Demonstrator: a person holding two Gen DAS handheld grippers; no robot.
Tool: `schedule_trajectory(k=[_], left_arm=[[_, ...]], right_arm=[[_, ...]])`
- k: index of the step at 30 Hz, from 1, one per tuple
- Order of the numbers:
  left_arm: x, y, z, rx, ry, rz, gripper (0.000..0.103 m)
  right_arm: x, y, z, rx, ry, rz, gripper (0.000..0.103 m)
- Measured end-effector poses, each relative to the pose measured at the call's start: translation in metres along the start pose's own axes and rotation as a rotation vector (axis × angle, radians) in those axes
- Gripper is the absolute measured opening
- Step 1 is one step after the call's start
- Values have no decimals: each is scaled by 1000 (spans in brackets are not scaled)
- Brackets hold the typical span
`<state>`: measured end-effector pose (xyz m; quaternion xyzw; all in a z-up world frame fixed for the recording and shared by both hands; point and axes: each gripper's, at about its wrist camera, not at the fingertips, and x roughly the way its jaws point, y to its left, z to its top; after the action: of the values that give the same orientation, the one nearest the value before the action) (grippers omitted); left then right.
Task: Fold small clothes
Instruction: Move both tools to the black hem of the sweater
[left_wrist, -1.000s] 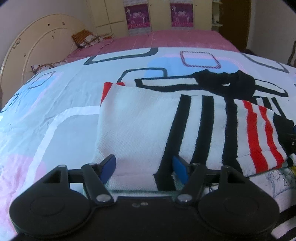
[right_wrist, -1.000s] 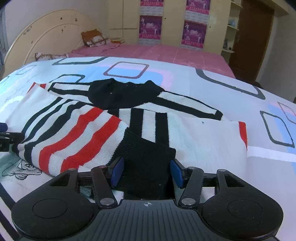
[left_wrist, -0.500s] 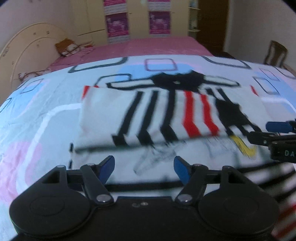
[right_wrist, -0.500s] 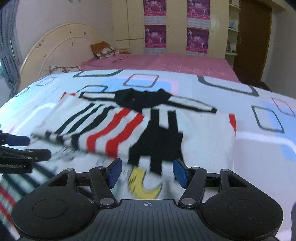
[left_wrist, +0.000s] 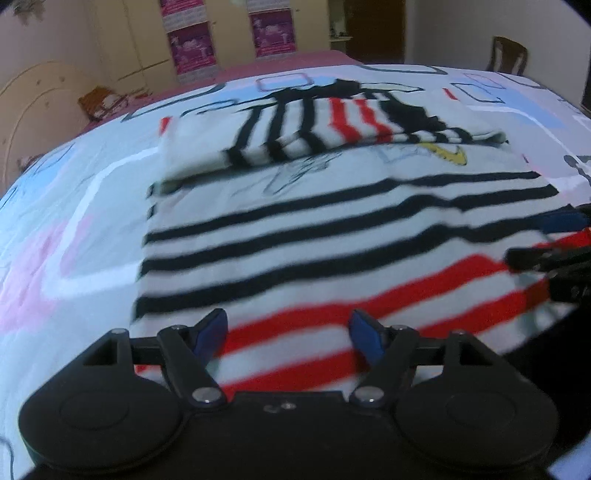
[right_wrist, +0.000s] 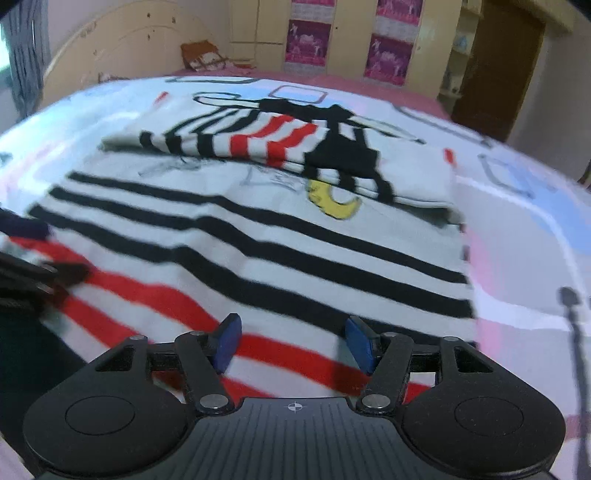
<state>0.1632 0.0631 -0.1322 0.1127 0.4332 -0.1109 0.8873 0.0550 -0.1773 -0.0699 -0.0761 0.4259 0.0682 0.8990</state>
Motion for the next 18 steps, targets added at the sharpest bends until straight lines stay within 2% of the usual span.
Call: schedule_trajectory(k=[3, 7, 11, 13, 18], left_arm=[[-11, 16, -16, -29, 2, -3, 77], [-24, 24, -32, -28, -3, 3, 77], [-37, 28, -33, -63, 3, -5, 73], [-46, 33, -34, -97, -8, -18, 74], [-53, 43, -38, -138, 7, -35, 75]], right_arm=[[-7, -8, -11, 22, 1, -61, 61], [-21, -13, -21, 74, 12, -94, 61], [-40, -8, -28, 70, -9, -131, 61], [-52, -10, -30, 99, -28, -134, 61], [-69, -20, -43, 150, -14, -151, 61]])
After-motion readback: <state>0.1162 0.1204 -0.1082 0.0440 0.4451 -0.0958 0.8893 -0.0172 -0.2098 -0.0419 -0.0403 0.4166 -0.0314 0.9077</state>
